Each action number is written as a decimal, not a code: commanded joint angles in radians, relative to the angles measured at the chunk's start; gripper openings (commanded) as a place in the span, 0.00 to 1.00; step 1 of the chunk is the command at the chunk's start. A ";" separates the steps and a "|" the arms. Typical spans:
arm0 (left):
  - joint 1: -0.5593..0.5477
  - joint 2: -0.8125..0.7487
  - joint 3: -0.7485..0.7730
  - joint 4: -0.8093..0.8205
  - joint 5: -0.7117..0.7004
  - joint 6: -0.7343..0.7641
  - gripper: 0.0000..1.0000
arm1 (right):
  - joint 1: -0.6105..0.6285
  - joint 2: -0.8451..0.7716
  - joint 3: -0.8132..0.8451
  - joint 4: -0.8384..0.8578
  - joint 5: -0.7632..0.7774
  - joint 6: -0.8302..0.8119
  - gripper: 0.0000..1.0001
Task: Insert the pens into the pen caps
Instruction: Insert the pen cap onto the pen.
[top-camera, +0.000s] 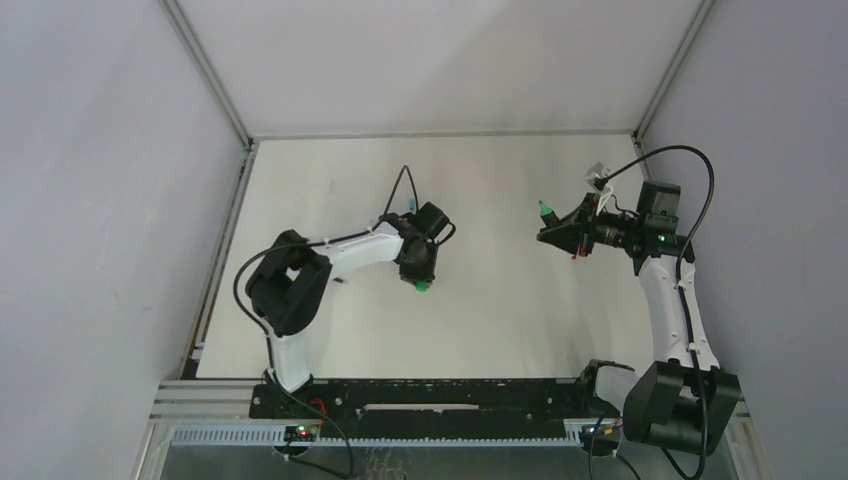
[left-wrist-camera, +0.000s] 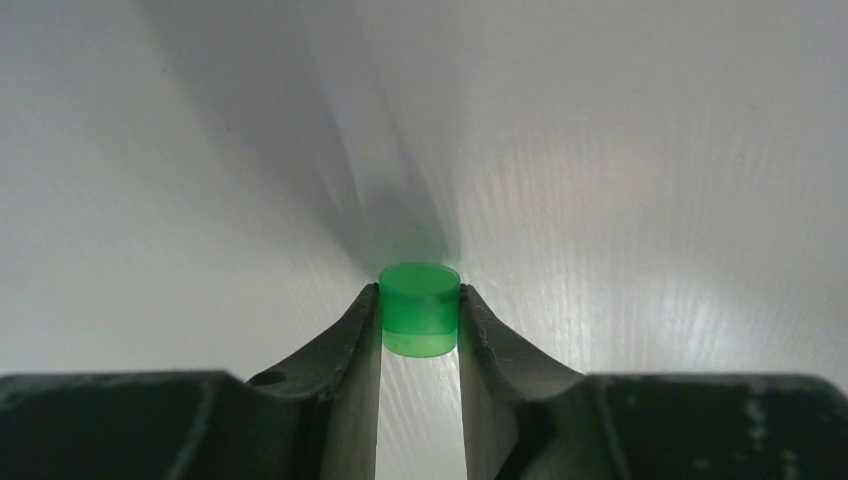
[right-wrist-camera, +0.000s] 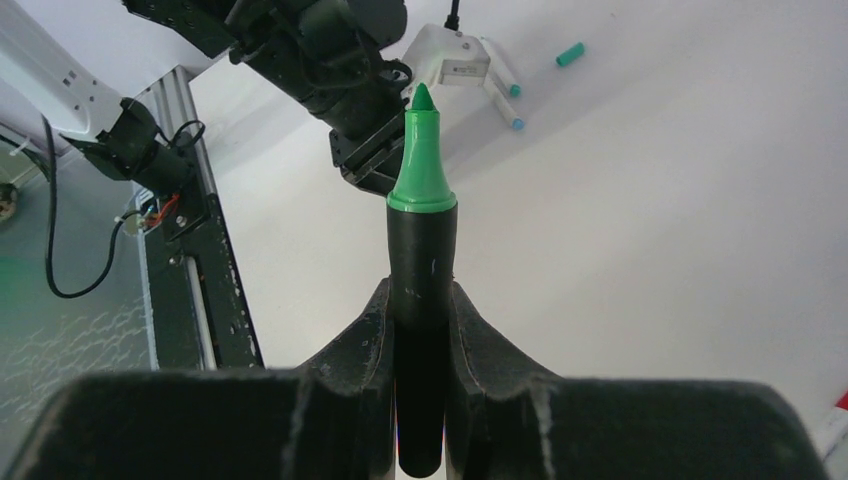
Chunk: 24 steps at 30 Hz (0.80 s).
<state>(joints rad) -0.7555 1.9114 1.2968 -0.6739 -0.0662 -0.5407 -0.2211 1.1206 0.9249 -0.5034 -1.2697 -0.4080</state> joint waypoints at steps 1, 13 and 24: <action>0.005 -0.191 -0.091 0.180 0.019 -0.008 0.05 | 0.000 -0.007 0.035 -0.029 -0.087 -0.053 0.00; 0.003 -0.513 -0.372 0.893 0.258 -0.216 0.00 | 0.109 -0.008 0.034 -0.069 -0.087 -0.103 0.00; -0.023 -0.517 -0.385 1.122 0.153 -0.498 0.00 | 0.280 -0.041 -0.045 0.134 0.090 0.105 0.00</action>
<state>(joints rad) -0.7597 1.3952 0.8787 0.4030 0.1699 -0.8955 -0.0105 1.1110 0.9077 -0.5026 -1.2877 -0.4271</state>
